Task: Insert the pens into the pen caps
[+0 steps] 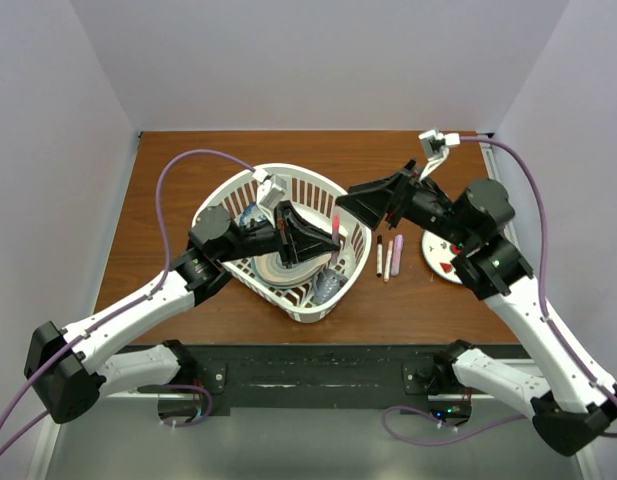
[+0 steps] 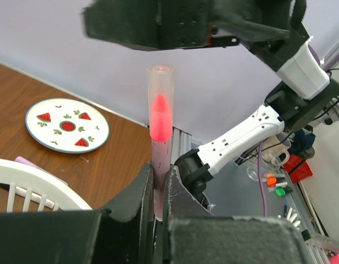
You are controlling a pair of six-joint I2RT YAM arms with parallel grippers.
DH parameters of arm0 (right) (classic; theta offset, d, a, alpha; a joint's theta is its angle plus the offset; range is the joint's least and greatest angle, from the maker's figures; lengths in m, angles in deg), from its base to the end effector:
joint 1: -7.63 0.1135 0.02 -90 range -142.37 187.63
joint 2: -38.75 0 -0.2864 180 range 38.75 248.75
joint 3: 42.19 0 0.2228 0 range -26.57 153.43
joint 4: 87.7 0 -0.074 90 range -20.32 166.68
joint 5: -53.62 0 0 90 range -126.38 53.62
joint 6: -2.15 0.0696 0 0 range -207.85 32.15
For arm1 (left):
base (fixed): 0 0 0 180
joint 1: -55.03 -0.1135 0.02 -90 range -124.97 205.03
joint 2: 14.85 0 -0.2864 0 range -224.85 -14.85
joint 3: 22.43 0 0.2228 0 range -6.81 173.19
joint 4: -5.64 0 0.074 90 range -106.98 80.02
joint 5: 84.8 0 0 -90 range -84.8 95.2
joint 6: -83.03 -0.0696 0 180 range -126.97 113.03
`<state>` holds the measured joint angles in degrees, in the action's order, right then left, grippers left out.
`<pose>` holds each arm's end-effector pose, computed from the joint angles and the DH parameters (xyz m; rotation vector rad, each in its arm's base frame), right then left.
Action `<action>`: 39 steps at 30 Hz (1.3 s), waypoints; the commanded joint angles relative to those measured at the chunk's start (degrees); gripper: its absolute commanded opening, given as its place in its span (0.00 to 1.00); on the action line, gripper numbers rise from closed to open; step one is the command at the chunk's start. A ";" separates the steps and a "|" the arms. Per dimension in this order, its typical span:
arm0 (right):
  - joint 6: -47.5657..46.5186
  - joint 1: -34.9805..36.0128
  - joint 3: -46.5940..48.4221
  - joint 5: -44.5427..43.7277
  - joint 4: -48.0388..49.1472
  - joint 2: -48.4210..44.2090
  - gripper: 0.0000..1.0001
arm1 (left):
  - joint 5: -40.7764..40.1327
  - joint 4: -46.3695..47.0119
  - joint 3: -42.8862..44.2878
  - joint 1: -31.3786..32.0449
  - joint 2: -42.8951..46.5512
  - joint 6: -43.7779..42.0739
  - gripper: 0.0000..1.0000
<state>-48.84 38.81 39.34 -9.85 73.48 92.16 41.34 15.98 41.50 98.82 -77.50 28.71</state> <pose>0.1381 0.1199 0.4705 -0.3149 1.5350 1.3131 0.1439 -0.1948 0.3991 0.7007 1.4452 -1.5433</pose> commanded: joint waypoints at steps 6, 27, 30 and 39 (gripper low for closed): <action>-0.15 2.74 1.59 3.54 1.88 4.86 0.63 | 2.36 1.03 0.20 -0.02 0.08 -0.88 0.00; -2.53 12.32 -11.76 -3.06 -2.25 1.53 0.00 | -2.21 8.49 3.46 -3.35 -3.53 8.69 0.00; -1.65 13.90 -14.66 -3.85 -2.16 1.00 0.00 | -2.13 14.02 2.75 -5.90 -4.93 13.27 0.00; -0.51 17.95 -17.30 -5.25 -4.44 1.08 0.00 | -9.59 5.96 7.84 -7.93 -6.08 7.39 0.00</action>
<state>-51.79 51.14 25.62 -25.26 80.78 92.70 51.00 14.08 41.30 95.48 -84.49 37.85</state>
